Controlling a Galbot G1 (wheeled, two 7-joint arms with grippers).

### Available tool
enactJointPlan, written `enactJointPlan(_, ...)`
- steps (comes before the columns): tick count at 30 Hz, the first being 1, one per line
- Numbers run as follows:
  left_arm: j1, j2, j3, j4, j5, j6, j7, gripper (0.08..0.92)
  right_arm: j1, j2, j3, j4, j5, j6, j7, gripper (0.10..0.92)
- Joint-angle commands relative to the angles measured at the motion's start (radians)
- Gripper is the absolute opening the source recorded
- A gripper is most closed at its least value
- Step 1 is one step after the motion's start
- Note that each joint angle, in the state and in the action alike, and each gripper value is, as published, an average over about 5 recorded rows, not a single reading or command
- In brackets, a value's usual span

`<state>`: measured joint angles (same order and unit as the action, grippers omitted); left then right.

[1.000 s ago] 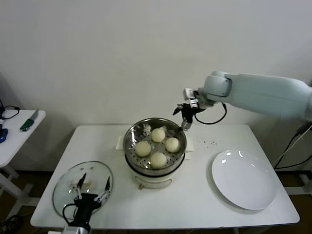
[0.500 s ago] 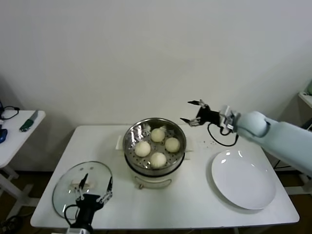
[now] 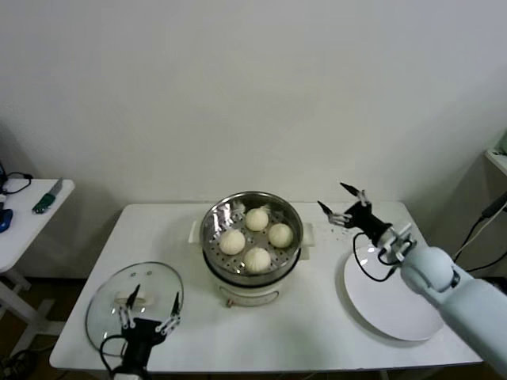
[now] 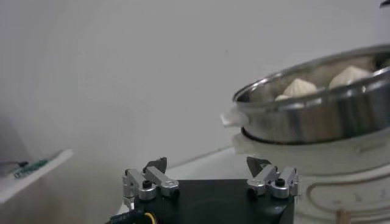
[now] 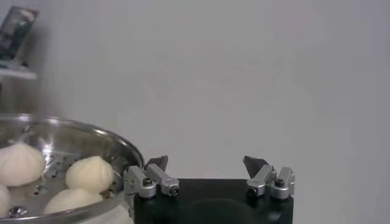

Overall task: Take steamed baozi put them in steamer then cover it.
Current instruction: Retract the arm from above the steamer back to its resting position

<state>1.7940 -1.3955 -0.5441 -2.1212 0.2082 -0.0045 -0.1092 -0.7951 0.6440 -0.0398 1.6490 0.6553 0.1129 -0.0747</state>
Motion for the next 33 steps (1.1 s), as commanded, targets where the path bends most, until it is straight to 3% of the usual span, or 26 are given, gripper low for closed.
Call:
enactJointPlan(1, -0.041, 0.015, -0.058, 0.044, 0.462, 0.047, -0.004, 0.823, -0.575, 0.27, 0.632, 0.103, -0.12, -0.054, -0.049, 0.823)
enactJointPlan(19, -0.11, 0.056, -0.158, 0.176, 1.147, 0.111, 0.034, 0.823, -0.765, 0.461, 0.738, 0.051, -0.212, 0.012, -0.167, 0.823)
enactJointPlan(33, -0.195, 0.067, -0.137, 0.387, 1.203, 0.095, 0.033, 0.823, -0.741, 0.46, 0.741, 0.023, -0.228, 0.013, -0.172, 0.823)
